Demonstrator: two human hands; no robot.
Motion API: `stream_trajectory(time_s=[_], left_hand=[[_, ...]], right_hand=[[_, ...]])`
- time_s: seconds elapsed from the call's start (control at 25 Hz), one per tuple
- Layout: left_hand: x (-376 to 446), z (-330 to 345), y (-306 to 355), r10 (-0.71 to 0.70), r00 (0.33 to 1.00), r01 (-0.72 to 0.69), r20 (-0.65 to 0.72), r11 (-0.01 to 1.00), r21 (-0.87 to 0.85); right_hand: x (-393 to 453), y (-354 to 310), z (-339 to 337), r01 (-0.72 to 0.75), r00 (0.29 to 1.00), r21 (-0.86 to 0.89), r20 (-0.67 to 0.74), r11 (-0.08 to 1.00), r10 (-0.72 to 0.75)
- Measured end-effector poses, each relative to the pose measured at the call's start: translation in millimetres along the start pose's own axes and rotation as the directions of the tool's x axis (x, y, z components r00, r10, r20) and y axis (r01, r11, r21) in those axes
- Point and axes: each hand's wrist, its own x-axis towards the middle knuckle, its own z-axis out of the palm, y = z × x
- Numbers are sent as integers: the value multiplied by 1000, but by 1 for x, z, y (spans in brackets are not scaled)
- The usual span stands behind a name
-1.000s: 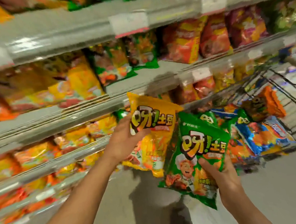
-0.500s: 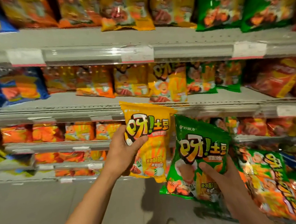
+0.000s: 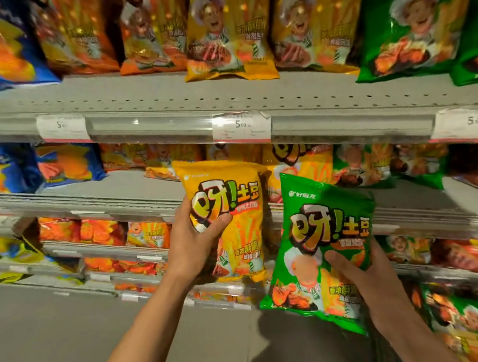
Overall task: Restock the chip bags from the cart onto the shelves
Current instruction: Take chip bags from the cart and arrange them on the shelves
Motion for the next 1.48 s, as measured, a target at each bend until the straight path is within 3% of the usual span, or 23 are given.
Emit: stream_trajectory(time_s=[0.32, 0.44, 0.64, 0.84, 0.96, 1.08, 1.28, 1.48], left_hand=[[79, -3, 42, 12, 998, -14, -63, 1000, -19], [108, 6, 46, -59, 997, 65, 40, 983, -169], [133, 4, 24, 61, 983, -50, 175, 997, -67], [151, 2, 12, 32, 964, -42, 265, 999, 31], [147, 2, 3, 82, 967, -123, 240, 979, 164], [144, -3, -3, 108, 959, -132, 263, 988, 75], [144, -3, 4, 159, 945, -198, 285, 974, 113], [133, 1, 5, 91, 973, -116, 211, 987, 110]], right_hand=[[33, -14, 3, 8, 1000, -1, 2, 1000, -8], [36, -18, 10, 14, 998, -18, -55, 1000, -15], [31, -19, 33, 37, 984, -12, -174, 999, -38], [19, -16, 63, 71, 964, -1, -258, 997, -69], [13, -14, 73, 92, 961, 31, -265, 995, -80], [9, -13, 78, 106, 966, 32, -241, 994, -96], [11, -12, 70, 86, 968, 41, -239, 995, -74], [8, -17, 53, 65, 970, -8, -236, 998, -65]])
